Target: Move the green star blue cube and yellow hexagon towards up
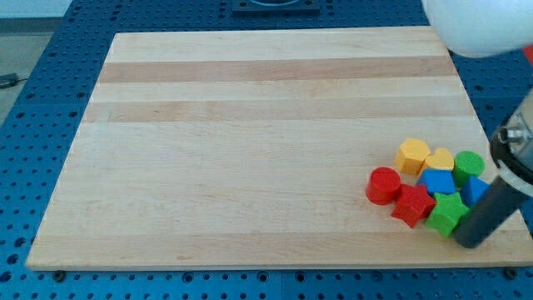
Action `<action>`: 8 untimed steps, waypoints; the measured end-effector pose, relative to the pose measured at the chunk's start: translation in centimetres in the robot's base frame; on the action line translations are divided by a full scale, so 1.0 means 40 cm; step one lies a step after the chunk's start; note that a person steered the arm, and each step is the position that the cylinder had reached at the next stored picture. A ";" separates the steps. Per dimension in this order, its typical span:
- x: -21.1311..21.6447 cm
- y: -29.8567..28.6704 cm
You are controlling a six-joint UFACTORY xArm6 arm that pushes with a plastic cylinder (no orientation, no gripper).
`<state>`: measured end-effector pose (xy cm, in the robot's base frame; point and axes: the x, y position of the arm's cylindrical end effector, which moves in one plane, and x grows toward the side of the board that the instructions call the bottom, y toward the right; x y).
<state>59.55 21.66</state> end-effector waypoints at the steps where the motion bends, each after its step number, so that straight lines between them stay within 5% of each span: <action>1: -0.048 -0.004; 8: -0.302 -0.213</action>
<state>47.48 13.15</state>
